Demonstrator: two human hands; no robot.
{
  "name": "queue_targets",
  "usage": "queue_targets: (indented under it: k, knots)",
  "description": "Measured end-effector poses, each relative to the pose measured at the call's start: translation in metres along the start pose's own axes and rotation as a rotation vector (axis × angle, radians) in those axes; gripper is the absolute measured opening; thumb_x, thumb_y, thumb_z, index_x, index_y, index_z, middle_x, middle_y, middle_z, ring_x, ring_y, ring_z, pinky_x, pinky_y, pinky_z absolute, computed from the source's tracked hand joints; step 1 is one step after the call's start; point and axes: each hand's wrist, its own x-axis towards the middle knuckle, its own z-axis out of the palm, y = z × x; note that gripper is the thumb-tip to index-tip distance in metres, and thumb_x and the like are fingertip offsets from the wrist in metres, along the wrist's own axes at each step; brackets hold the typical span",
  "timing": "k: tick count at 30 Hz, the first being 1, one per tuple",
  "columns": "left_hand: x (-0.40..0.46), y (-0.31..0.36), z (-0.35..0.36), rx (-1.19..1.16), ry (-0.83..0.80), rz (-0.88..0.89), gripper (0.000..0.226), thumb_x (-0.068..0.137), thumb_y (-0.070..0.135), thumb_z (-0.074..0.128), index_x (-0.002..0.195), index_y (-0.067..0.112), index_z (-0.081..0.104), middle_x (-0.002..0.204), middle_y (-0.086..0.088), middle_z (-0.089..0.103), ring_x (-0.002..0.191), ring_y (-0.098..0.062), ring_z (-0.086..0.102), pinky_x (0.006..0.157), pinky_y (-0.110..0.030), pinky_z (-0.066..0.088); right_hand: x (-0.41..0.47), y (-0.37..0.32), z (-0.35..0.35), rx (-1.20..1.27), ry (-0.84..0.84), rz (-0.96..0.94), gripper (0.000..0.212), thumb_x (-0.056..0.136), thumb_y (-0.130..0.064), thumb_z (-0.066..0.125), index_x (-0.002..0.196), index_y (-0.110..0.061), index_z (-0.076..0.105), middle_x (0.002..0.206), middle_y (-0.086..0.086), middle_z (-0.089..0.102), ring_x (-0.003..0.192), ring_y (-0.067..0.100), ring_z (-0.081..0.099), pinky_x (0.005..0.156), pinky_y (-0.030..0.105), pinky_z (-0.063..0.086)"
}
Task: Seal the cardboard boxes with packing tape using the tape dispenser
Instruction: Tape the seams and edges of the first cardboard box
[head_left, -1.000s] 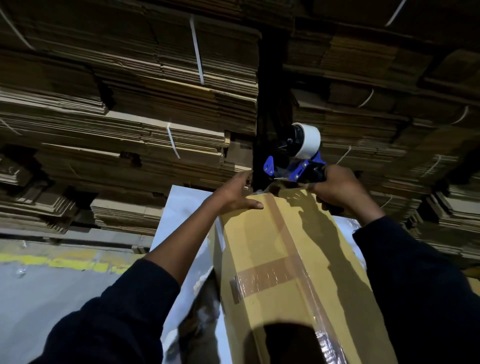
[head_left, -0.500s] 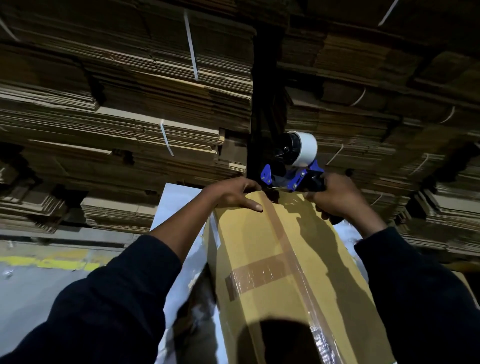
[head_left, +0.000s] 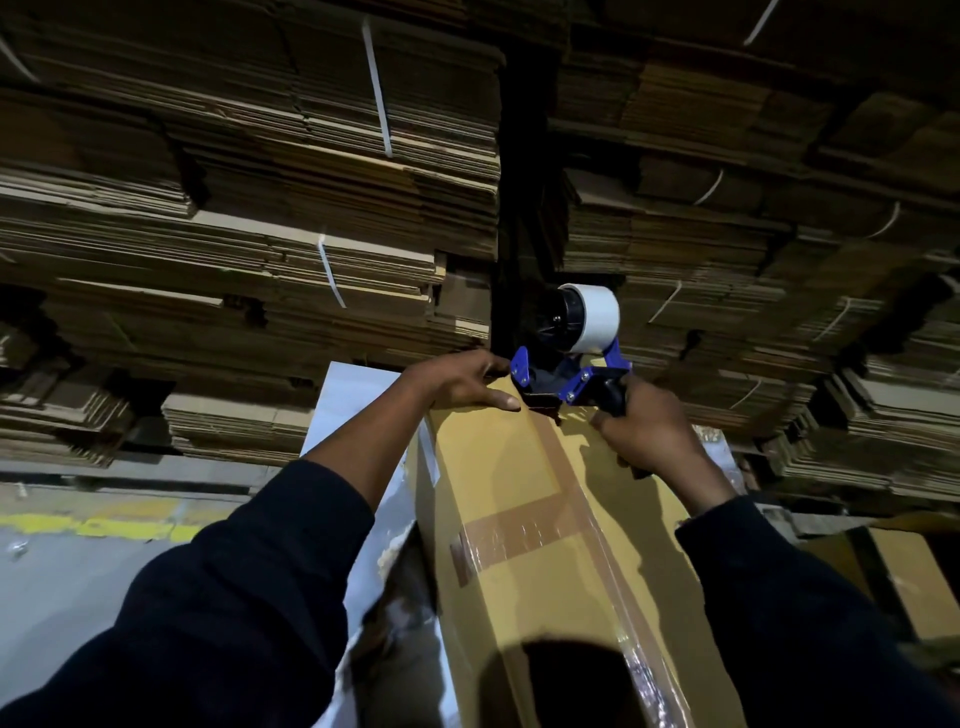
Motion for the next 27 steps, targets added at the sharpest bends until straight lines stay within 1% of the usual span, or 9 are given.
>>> queue_targets:
  k: [2, 7, 9, 12, 15, 17, 21, 24, 27]
  knots:
    - [-0.002, 0.001, -0.001, -0.008, 0.003, 0.028, 0.064, 0.091, 0.042, 0.078, 0.149, 0.025, 0.055, 0.151, 0.01, 0.055, 0.135, -0.006, 0.05, 0.107, -0.026, 0.038, -0.003, 0.0, 0.005, -0.003, 0.009, -0.008, 0.027, 0.09, -0.023, 0.065, 0.116, -0.017, 0.06, 0.099, 0.014, 0.068, 0.074, 0.036, 0.071, 0.054, 0.048, 0.062]
    - [-0.003, 0.001, -0.001, -0.028, 0.006, 0.028, 0.059, 0.089, 0.045, 0.079, 0.143, 0.032, 0.06, 0.151, 0.013, 0.055, 0.135, -0.003, 0.048, 0.108, -0.027, 0.035, -0.009, -0.002, 0.017, -0.01, -0.052, -0.028, 0.012, 0.093, -0.017, 0.058, 0.103, -0.011, 0.055, 0.1, 0.017, 0.065, 0.083, 0.04, 0.068, 0.063, 0.049, 0.061]
    - [-0.005, 0.001, -0.001, 0.003, 0.012, 0.018, 0.06, 0.089, 0.05, 0.078, 0.144, 0.034, 0.059, 0.151, 0.013, 0.055, 0.136, -0.005, 0.048, 0.109, -0.03, 0.037, -0.01, -0.002, 0.02, -0.007, -0.074, -0.03, 0.011, 0.095, -0.017, 0.056, 0.104, -0.012, 0.053, 0.097, 0.015, 0.063, 0.081, 0.04, 0.068, 0.063, 0.049, 0.061]
    - [-0.006, -0.001, 0.0, -0.003, 0.017, 0.006, 0.064, 0.088, 0.053, 0.078, 0.146, 0.036, 0.057, 0.153, 0.013, 0.053, 0.14, -0.008, 0.047, 0.107, -0.029, 0.036, -0.012, 0.001, 0.023, -0.01, -0.098, -0.027, 0.012, 0.095, -0.017, 0.056, 0.105, -0.013, 0.052, 0.096, 0.013, 0.064, 0.076, 0.038, 0.07, 0.06, 0.05, 0.063]
    - [-0.007, -0.003, 0.0, 0.064, 0.006, -0.026, 0.088, 0.08, 0.063, 0.08, 0.155, 0.033, 0.046, 0.16, 0.01, 0.045, 0.146, -0.013, 0.042, 0.112, -0.029, 0.036, -0.013, 0.003, 0.024, -0.019, -0.122, -0.034, 0.012, 0.093, -0.018, 0.055, 0.102, -0.013, 0.051, 0.095, 0.016, 0.068, 0.077, 0.039, 0.071, 0.066, 0.053, 0.063]
    - [-0.008, -0.004, 0.0, 0.11, -0.017, -0.067, 0.103, 0.075, 0.068, 0.081, 0.16, 0.031, 0.037, 0.165, 0.007, 0.037, 0.151, -0.017, 0.037, 0.117, -0.031, 0.032, -0.013, 0.004, 0.024, -0.01, -0.125, -0.038, 0.011, 0.093, -0.017, 0.055, 0.102, -0.013, 0.051, 0.095, 0.017, 0.068, 0.079, 0.039, 0.071, 0.069, 0.054, 0.063]
    - [-0.004, -0.006, -0.001, 0.102, -0.044, -0.108, 0.112, 0.071, 0.071, 0.082, 0.162, 0.028, 0.033, 0.167, 0.005, 0.034, 0.152, -0.02, 0.035, 0.118, -0.032, 0.03, -0.016, 0.004, 0.027, -0.004, -0.128, -0.039, 0.011, 0.096, -0.018, 0.056, 0.104, -0.014, 0.049, 0.096, 0.013, 0.064, 0.079, 0.037, 0.07, 0.07, 0.05, 0.063]
    - [-0.002, -0.006, -0.001, 0.112, -0.026, -0.132, 0.106, 0.076, 0.064, 0.082, 0.162, 0.025, 0.032, 0.167, 0.004, 0.033, 0.152, -0.022, 0.036, 0.111, -0.028, 0.03, -0.018, 0.005, 0.03, -0.004, -0.117, -0.044, 0.014, 0.098, -0.017, 0.058, 0.106, -0.015, 0.047, 0.1, 0.012, 0.062, 0.082, 0.037, 0.069, 0.07, 0.046, 0.06]
    - [0.0, -0.008, -0.001, 0.109, -0.036, -0.132, 0.105, 0.077, 0.063, 0.082, 0.162, 0.026, 0.032, 0.167, 0.004, 0.033, 0.151, -0.022, 0.036, 0.111, -0.027, 0.03, -0.018, 0.007, 0.033, -0.015, -0.092, -0.058, 0.016, 0.098, -0.017, 0.059, 0.106, -0.015, 0.045, 0.1, 0.012, 0.06, 0.081, 0.035, 0.064, 0.066, 0.039, 0.052]
